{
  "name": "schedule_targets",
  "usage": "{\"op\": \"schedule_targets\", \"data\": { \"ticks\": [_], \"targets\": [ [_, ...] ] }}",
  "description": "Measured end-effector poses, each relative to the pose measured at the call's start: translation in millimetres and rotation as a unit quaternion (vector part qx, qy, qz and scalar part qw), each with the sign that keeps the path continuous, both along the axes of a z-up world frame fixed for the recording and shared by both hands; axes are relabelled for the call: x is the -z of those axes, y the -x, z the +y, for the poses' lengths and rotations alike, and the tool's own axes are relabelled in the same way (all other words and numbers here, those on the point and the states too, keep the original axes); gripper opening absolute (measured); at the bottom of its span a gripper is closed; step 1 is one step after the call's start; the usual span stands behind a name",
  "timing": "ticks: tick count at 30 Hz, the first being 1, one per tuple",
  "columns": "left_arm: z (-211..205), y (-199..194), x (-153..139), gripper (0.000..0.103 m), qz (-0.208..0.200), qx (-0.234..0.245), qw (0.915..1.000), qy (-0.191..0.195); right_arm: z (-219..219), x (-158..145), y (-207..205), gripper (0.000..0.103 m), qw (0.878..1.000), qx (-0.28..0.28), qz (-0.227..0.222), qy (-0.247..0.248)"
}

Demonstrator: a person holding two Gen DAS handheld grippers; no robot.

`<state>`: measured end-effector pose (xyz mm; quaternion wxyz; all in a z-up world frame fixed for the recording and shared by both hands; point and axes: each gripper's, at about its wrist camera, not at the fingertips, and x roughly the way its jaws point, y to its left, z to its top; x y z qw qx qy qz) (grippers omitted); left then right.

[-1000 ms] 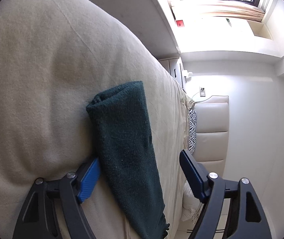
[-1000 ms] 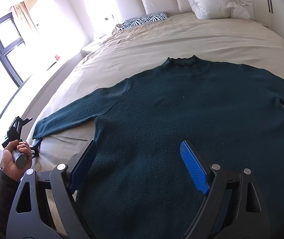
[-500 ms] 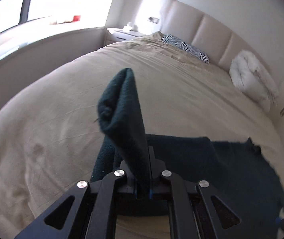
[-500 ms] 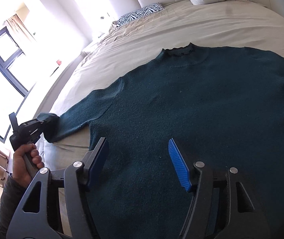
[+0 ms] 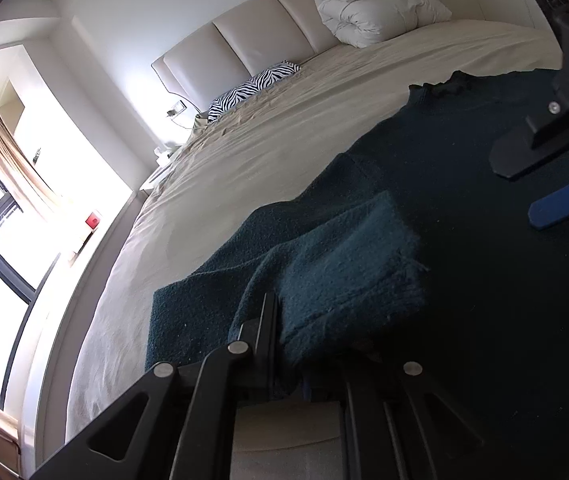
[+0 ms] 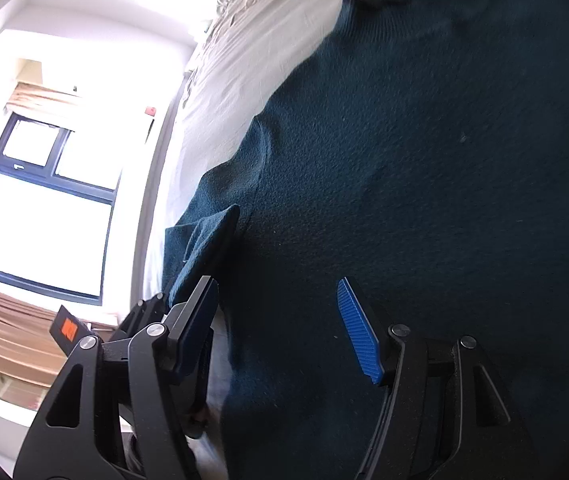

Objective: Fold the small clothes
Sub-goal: 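Fold the held sleeve across the sweater body with the left gripper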

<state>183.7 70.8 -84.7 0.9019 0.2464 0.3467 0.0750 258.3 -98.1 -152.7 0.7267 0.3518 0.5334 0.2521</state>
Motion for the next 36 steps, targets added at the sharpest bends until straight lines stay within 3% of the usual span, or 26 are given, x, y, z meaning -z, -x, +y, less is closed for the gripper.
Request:
{"op": "schedule_targets", "data": {
  "ticks": [5,9,11,12,14,15,19,22,24,26,28,34,36],
  "targets": [
    [-6.1,2.3,5.6,0.012,-0.007,0.001,0.9999,-0.015,32.8,23.8,-36.1,0.061,0.993,-0.019,0.047,-0.104],
    [-5.9,1.6,6.4,0.012,-0.01,0.0,0.9998,-0.014,58.3,28.7,-57.5,0.061,0.99,-0.041,0.063,-0.115],
    [-4.7,5.6,8.7,0.013,-0.01,-0.002,0.9999,-0.011,69.0,28.9,-66.6,0.035,0.991,-0.057,0.064,-0.106],
    [-3.9,5.4,8.0,0.015,-0.01,-0.003,0.9999,-0.008,75.0,29.4,-71.4,0.029,0.991,-0.069,0.065,-0.097],
    [-1.9,9.4,5.0,0.022,-0.01,-0.008,0.9999,0.001,83.1,28.1,-76.2,0.012,0.992,-0.084,0.058,-0.074],
    [-0.9,10.3,3.1,0.031,-0.01,-0.01,0.9999,0.005,85.4,25.9,-77.2,0.008,0.992,-0.092,0.052,-0.063],
    [5.1,26.7,-18.4,0.071,-0.03,-0.001,0.9979,0.058,73.9,9.5,-83.9,0.007,0.995,-0.091,0.015,-0.029],
    [19.0,42.8,-41.4,0.077,-0.052,0.008,0.9899,0.131,40.9,-8.4,-91.0,0.007,0.998,-0.067,-0.013,-0.005],
    [38.4,45.0,-53.8,0.077,-0.056,-0.002,0.9787,0.198,11.7,-16.9,-97.4,0.007,0.999,-0.045,-0.025,0.013],
    [60.4,42.4,-61.4,0.073,-0.051,-0.016,0.9622,0.267,-23.4,-23.5,-101.7,0.007,0.999,-0.019,-0.035,0.034],
    [80.6,33.8,-63.1,0.062,-0.037,-0.03,0.9444,0.325,-60.8,-21.4,-104.1,0.007,0.998,0.01,-0.038,0.052],
    [109.0,9.6,-52.6,0.048,0.001,-0.044,0.8889,0.456,-143.8,-16.5,-121.7,0.007,0.992,0.072,-0.03,0.096],
    [108.2,3.5,-51.4,0.045,0.005,-0.044,0.8803,0.472,-156.2,-11.9,-129.4,0.007,0.991,0.077,-0.027,0.11]
  ]
}}
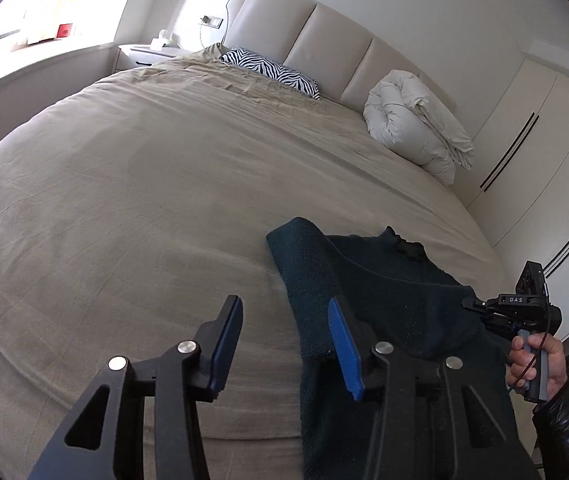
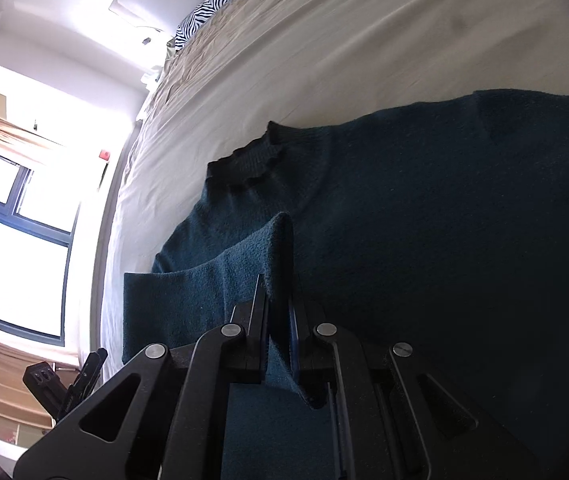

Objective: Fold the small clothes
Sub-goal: 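Fold the held sleeve across the sweater body with the left gripper, then lay the sleeve flat on the body and open the left gripper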

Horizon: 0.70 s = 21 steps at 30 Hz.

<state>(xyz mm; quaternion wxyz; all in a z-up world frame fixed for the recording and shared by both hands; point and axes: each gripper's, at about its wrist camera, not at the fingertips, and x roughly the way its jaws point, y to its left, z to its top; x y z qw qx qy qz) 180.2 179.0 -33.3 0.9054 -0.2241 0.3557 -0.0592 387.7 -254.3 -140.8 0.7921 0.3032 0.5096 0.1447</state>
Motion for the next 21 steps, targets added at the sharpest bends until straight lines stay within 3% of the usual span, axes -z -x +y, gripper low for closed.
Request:
{"op": "schedule_targets", "data": {
  "ticks": [6,10,17,21],
  "targets": [
    [-5.2,-23.9,0.4,0.04,0.008,0.021,0.9983,0.053,-36.3,26.1,8.3,0.007,1.0,0.02,0.01,0.014],
    [-13.7,-42.6,2.8,0.04,0.013,0.033,0.9971,0.068,-54.1,24.4,25.6,0.007,0.999,0.034,0.01,0.02],
    [-21.2,-68.4,20.2,0.04,0.036,0.044,0.9938,0.096,-37.6,26.4,23.8,0.007,0.998,0.045,0.015,0.029],
    [-18.9,-77.0,28.8,0.04,0.045,0.045,0.9921,0.108,-52.5,35.2,24.6,0.007,0.998,0.047,0.021,0.026]
  ]
}}
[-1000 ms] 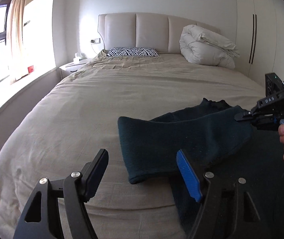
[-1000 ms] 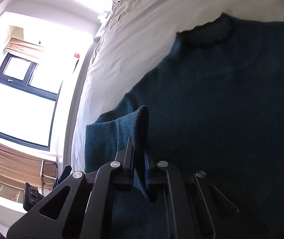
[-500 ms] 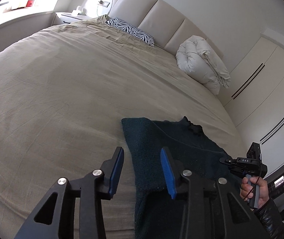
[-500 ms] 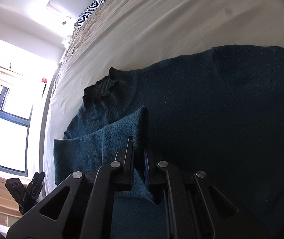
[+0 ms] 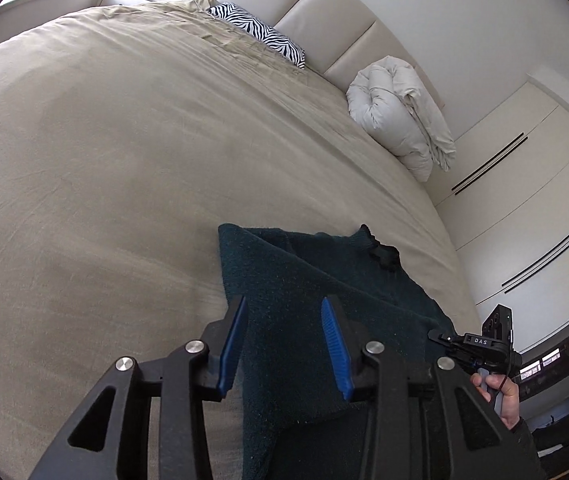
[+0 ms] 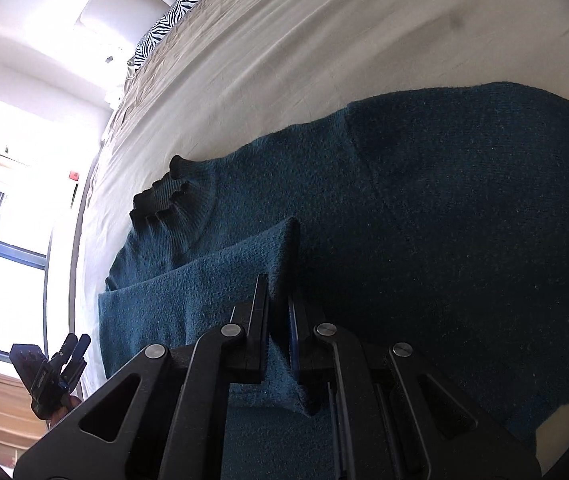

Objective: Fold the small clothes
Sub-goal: 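Lay the sleeve flat on the body and open the left gripper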

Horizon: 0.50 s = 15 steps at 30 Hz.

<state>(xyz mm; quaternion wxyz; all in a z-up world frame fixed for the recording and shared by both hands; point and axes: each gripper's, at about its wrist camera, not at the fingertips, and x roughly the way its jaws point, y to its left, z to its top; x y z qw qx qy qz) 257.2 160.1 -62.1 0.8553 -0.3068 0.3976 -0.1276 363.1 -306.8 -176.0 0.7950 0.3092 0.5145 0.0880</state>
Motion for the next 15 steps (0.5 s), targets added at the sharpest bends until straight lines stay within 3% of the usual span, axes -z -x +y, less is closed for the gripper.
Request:
{"op": "schedule_targets", "data": {
  "ticks": [9,15],
  "targets": [
    [3.6,-27.4,5.2,0.035,-0.001,0.019,0.9991,0.038,-21.8,1.9,11.0,0.007,1.0,0.002,-0.001,-0.029],
    [1.0,-50.5,33.2,0.03,0.036,0.049,0.9964,0.059,-28.6,2.5,13.9,0.007,0.999,0.003,0.0,-0.046]
  ]
}}
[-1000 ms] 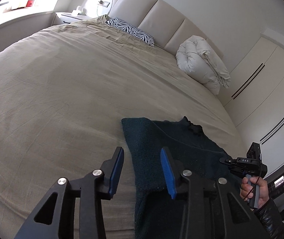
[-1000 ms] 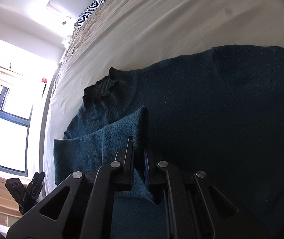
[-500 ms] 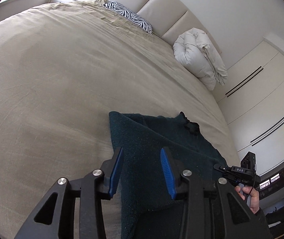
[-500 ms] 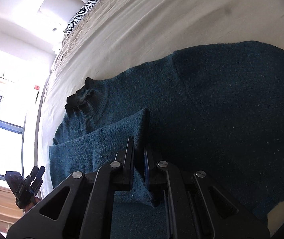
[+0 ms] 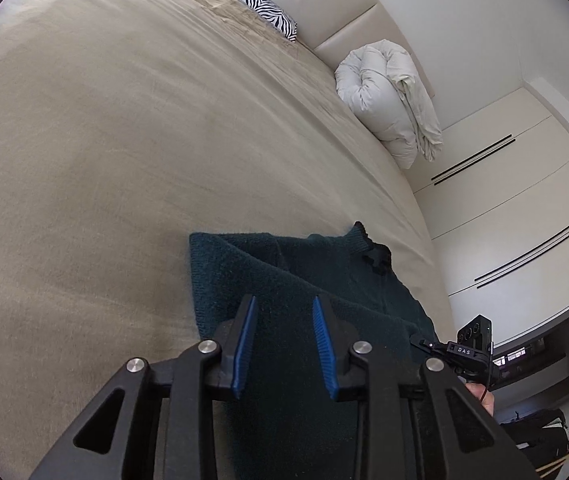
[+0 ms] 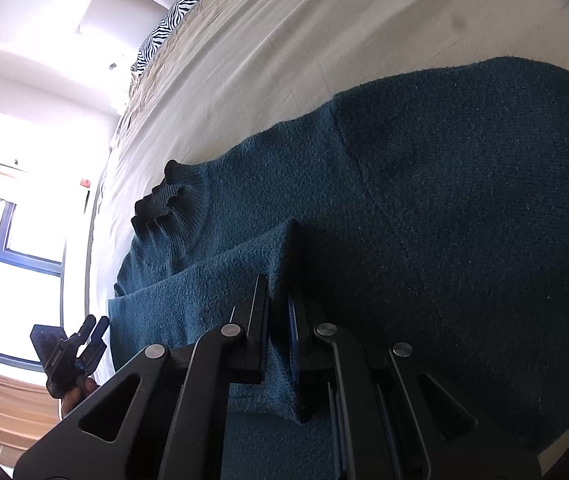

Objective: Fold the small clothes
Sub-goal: 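Lay the sleeve flat on the body and open the left gripper, then grasp the other sleeve cuff with the right gripper and lift it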

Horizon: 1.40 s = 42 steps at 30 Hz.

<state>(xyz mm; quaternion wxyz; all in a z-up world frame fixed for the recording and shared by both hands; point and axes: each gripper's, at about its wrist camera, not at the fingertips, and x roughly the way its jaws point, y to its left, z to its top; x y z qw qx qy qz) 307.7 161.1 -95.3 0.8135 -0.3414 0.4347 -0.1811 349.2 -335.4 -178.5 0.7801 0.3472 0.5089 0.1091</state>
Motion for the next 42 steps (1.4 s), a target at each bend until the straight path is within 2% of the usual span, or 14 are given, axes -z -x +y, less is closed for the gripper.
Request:
{"op": "schedule_targets", "data": {
  "ticks": [3,5,7,11,16,29,32,33,34,35,37,38,39,42],
  "targets": [
    [2.8,-3.1,15.3,0.003,0.011,0.0,0.9997,-0.022,-3.6,1.6,1.2,0.007,1.0,0.0,0.0,-0.008],
    [7.8,-2.2,18.9,0.002,0.012,-0.005,0.9999,-0.009,-6.2,2.9,2.0,0.007,1.0,0.001,0.0,-0.015],
    [4.0,3.6,14.1,0.001,0.008,-0.002,0.9998,-0.018,-9.3,3.6,3.4,0.007,1.0,0.003,-0.001,-0.022],
    [-11.6,24.5,6.4,0.004,-0.007,0.032,0.9985,-0.044,-12.6,4.4,7.2,0.007,0.999,0.01,-0.002,-0.032],
    [-11.7,52.5,2.4,0.004,-0.018,0.026,0.9982,-0.05,-16.4,5.1,13.8,0.007,0.999,0.019,-0.006,-0.042],
    [-37.3,88.0,-9.5,0.005,-0.038,0.039,0.9891,-0.137,-31.7,-6.8,51.9,0.008,0.998,0.05,-0.005,-0.023],
    [-44.0,99.1,-21.3,0.02,-0.042,0.037,0.9877,-0.146,-42.7,-16.9,72.7,0.008,0.998,0.065,-0.007,-0.001],
    [-48.2,104.1,-26.6,0.03,-0.048,0.036,0.9866,-0.152,-48.1,-22.4,82.7,0.009,0.997,0.07,-0.012,0.007],
    [-53.8,110.7,-31.4,0.041,-0.056,0.036,0.9854,-0.157,-54.2,-29.0,94.3,0.01,0.997,0.076,-0.022,0.013],
    [-59.6,116.1,-36.7,0.046,-0.064,0.036,0.9847,-0.158,-60.5,-36.3,106.7,0.018,0.996,0.082,-0.035,0.021],
    [-71.5,126.8,-46.3,0.062,-0.081,0.033,0.9847,-0.151,-77.9,-51.2,136.3,0.041,0.992,0.103,-0.06,0.039],
    [-78.1,129.9,-50.1,0.062,-0.087,0.033,0.9851,-0.145,-89.7,-57.1,153.0,0.062,0.989,0.12,-0.071,0.04],
    [-83.0,132.5,-52.2,0.062,-0.089,0.034,0.9858,-0.138,-103.4,-61.9,170.4,0.068,0.986,0.14,-0.085,0.034],
    [-101.8,134.5,-53.7,0.062,-0.085,0.039,0.9896,-0.109,-154.2,-68.2,218.4,0.07,0.973,0.201,-0.112,0.015]
  ]
}}
